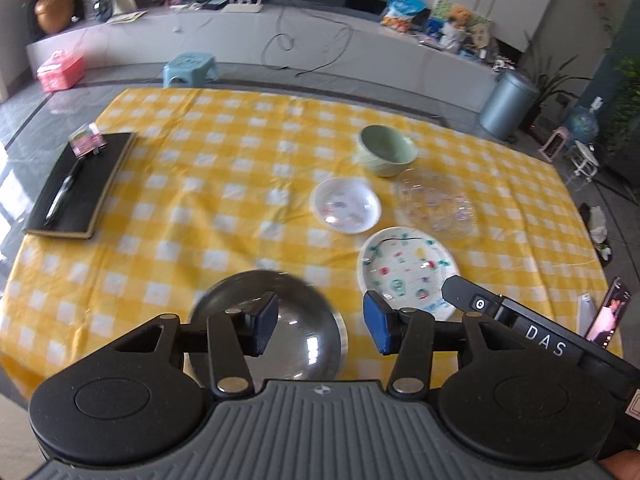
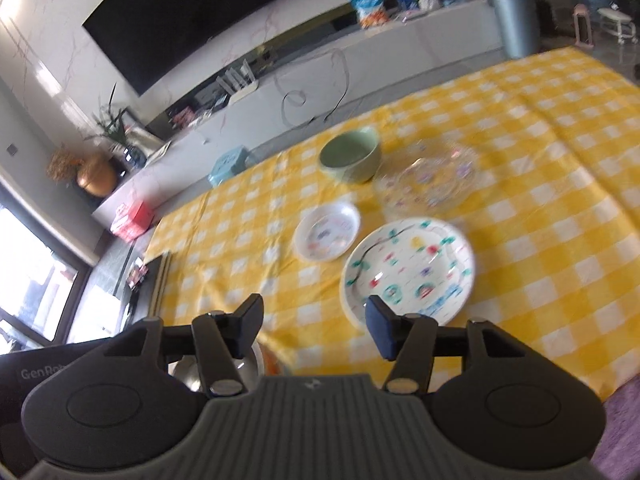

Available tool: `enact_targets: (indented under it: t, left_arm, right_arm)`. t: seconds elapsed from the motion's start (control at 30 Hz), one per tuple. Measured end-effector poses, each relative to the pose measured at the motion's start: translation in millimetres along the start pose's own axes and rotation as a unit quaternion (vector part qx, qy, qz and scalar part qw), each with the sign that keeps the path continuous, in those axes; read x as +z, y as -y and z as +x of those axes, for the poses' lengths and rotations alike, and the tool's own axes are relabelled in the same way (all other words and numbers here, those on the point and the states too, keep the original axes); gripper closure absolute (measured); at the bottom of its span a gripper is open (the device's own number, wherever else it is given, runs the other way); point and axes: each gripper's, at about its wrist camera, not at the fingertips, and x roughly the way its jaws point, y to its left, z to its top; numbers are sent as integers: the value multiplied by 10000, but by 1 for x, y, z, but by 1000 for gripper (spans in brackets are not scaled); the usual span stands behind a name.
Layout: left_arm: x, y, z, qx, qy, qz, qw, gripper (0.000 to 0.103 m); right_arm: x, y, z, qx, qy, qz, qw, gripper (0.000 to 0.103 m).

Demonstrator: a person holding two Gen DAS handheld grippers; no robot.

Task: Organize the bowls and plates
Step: 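Move both tools to the pale green bowl rim and close them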

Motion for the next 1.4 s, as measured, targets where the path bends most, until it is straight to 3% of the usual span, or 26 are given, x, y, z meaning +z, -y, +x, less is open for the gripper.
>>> enact_targets:
  t: [0.23,0.6,1.1,1.4]
  left_arm:
    - [11,34,29,-372,-120,192,9991,42]
    - [45,55,70,-448,-5,341,9984,42]
    - [124,49,145,-244,147,169,9995,45]
    - [155,40,208,-191,-162,-86,9997,47]
  right_arm:
    - [21,36,-9,-393,473,-4,9981,43]
    - [53,74,24,-566,423,-59,9975,44]
    - [122,51,122,-410,76,-705,9966,59]
    - [158,44,196,-494,-191,-764,9957,71]
